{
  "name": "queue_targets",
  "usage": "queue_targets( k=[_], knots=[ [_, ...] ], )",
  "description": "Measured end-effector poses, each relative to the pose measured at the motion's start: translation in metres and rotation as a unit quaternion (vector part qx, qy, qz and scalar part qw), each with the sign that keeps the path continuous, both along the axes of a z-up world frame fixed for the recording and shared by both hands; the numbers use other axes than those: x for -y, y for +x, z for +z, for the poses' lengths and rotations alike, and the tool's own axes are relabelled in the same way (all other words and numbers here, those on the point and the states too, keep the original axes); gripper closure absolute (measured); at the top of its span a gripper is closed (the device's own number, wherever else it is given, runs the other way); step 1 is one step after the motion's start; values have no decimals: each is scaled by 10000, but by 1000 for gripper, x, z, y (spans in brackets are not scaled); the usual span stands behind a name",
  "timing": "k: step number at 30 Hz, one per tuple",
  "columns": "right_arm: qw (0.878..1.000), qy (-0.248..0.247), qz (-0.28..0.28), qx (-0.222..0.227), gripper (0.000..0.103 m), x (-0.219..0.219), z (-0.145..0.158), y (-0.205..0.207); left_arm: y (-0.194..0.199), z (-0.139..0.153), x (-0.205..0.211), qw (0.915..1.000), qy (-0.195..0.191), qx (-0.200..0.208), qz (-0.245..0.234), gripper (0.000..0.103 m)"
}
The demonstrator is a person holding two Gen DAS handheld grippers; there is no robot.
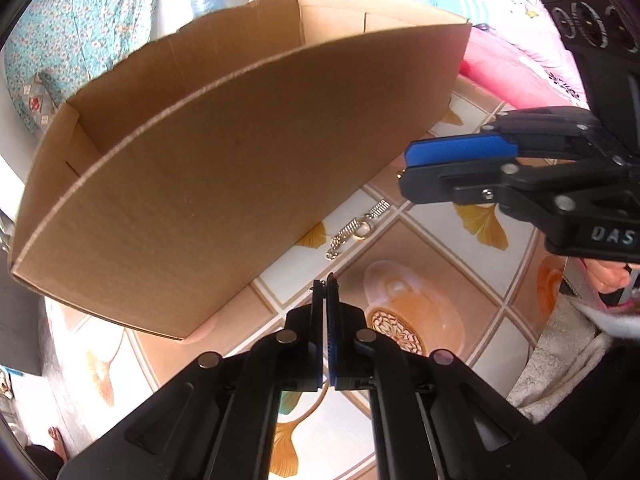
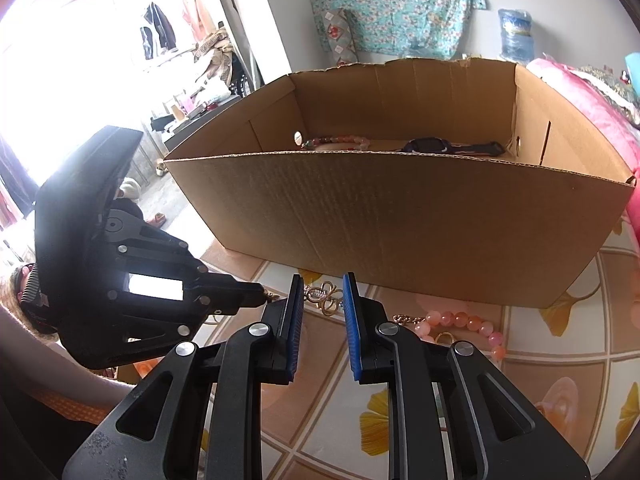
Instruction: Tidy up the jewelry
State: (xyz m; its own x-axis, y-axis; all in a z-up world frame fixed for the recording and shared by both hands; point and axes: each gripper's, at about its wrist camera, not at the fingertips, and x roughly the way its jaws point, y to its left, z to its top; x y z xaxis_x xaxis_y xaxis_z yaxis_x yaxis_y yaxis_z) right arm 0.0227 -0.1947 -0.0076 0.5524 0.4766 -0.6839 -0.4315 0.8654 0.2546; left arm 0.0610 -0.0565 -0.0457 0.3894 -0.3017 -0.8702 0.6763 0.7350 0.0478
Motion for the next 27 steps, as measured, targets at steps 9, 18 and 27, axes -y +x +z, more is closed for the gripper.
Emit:
queue_targets(
  k=[9, 18, 27],
  knots=[
    [10000, 45, -21, 16, 85, 4, 1, -1, -6, 14, 0, 9998, 7, 169, -83, 102],
    [9986, 173, 106, 490, 85, 5, 51, -18, -25, 75, -18, 9964, -687, 497, -70, 102],
    [9946, -105, 479, 919, 85, -7, 102, 16, 12, 124, -29, 9900, -1037, 929, 208, 102]
  ],
)
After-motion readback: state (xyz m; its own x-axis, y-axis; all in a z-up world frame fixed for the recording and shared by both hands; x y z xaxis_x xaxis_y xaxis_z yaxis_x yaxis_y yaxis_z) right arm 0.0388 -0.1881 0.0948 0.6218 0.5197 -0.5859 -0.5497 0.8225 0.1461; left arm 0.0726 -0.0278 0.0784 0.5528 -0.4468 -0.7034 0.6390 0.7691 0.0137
